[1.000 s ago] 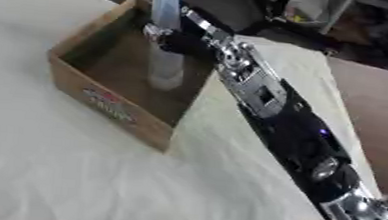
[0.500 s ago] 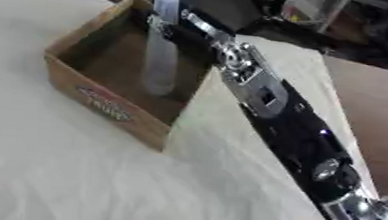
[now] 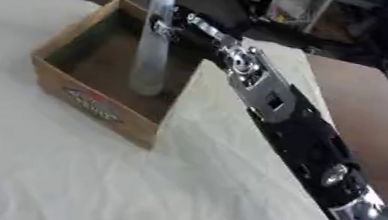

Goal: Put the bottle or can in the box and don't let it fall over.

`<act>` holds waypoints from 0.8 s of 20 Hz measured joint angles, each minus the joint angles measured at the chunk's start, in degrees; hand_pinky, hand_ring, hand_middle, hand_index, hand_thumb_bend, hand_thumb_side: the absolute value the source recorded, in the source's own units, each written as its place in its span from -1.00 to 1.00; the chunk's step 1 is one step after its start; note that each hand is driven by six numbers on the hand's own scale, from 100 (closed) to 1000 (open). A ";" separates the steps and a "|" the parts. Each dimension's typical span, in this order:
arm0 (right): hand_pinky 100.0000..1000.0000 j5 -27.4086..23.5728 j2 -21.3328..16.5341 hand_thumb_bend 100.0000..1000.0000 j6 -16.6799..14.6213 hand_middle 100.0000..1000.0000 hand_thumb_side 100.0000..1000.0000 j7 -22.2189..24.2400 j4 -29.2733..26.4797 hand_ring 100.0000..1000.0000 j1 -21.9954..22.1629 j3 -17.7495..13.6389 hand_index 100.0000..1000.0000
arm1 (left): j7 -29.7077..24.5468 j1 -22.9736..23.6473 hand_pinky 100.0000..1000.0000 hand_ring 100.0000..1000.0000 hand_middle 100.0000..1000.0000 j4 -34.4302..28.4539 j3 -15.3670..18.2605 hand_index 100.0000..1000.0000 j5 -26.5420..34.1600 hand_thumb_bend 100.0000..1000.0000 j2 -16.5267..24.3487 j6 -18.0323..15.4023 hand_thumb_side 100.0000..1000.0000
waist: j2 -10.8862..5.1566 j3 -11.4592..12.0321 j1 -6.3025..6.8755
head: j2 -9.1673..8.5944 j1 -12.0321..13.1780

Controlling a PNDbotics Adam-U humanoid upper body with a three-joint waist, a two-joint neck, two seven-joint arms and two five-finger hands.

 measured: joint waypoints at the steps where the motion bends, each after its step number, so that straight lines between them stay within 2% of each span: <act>1: 1.00 -0.10 -0.02 -1.00 0.17 1.00 0.36 0.17 -0.68 1.00 0.25 0.04 1.00 | 0.10 0.31 1.00 1.00 1.00 0.00 0.05 0.42 -0.06 -0.34 0.19 0.02 0.00 | -0.19 -0.37 0.06 | 0.14 0.19; 8: 1.00 -0.41 -0.21 -1.00 1.15 1.00 0.46 1.05 -3.90 1.00 1.86 0.21 1.00 | 0.70 2.02 1.00 1.00 1.00 0.00 0.40 0.42 -0.61 -0.34 0.91 -0.14 0.00 | -1.31 -2.26 0.95 | 0.18 2.17; 16: 1.00 -1.82 -1.38 -1.00 1.96 1.00 0.42 0.81 -6.20 1.00 3.95 0.25 1.00 | 1.53 3.81 1.00 1.00 1.00 0.00 1.05 0.42 -1.29 -0.33 1.67 -0.44 0.00 | -1.43 -4.20 1.93 | 0.33 3.25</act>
